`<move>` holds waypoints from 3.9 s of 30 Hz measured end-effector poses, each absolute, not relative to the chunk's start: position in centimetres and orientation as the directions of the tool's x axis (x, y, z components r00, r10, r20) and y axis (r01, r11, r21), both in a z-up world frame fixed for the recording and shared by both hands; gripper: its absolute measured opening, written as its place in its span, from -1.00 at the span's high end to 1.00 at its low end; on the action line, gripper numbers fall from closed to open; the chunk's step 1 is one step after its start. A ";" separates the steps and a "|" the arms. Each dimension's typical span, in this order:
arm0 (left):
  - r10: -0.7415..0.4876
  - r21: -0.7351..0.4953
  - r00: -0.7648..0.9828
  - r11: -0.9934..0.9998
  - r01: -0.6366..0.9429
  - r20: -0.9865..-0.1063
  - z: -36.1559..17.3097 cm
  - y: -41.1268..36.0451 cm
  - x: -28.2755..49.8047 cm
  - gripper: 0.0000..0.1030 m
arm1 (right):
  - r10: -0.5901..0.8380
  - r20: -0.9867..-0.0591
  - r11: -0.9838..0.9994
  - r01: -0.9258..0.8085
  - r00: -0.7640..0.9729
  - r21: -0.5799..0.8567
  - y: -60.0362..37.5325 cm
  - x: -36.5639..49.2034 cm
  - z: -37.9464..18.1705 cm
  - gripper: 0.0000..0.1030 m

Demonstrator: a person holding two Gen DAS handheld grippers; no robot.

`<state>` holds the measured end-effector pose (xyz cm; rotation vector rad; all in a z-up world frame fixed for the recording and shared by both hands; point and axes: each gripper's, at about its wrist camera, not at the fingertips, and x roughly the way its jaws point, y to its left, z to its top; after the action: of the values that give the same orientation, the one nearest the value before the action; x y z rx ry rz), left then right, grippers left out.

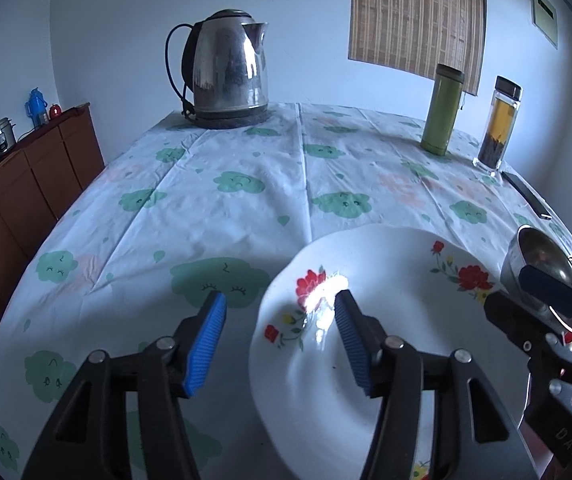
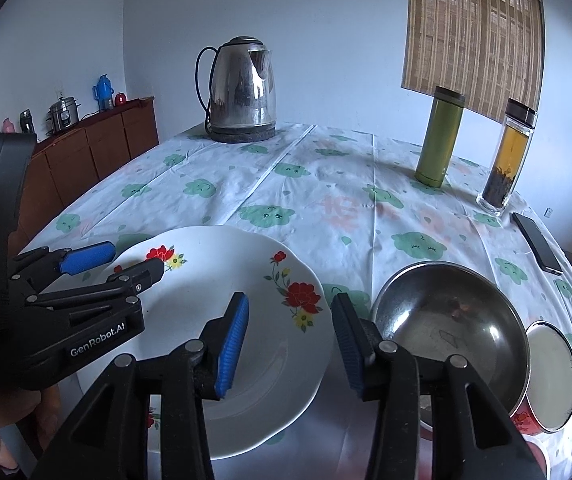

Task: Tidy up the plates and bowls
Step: 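Lower the red-flower plate onto the stack and open both tools, then move both tools to the rim of the pink plastic basin, then close both tools on the pink basin rim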

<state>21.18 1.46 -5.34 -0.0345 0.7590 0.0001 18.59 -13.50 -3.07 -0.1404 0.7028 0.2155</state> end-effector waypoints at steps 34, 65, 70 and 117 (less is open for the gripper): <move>-0.218 -0.025 0.742 0.965 0.262 -0.635 -0.9 -10.6 14.0 -0.11 | 0.067 -0.593 0.989 -0.132 0.802 -0.066 -22.4 10.5 -0.7 0.09; -0.348 -0.078 0.609 0.902 0.424 -0.713 -4.4 -19.4 11.8 -0.05 | -0.029 -0.660 1.000 0.030 0.751 -0.010 -32.6 7.2 -3.9 0.09; -0.355 -0.087 0.601 0.900 0.427 -0.716 -4.5 -19.4 11.8 0.04 | -0.021 -0.665 1.000 0.024 0.747 -0.006 -32.5 7.2 -4.1 0.09; -0.454 -0.183 0.526 0.854 0.487 -0.719 -5.6 -19.0 11.9 0.79 | 0.060 -0.640 0.998 -0.031 0.766 0.057 -32.1 6.1 -4.2 0.79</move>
<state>11.92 -18.99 -5.60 0.0426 0.8466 -0.5629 6.10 -32.09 -4.21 0.0437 0.6964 0.0492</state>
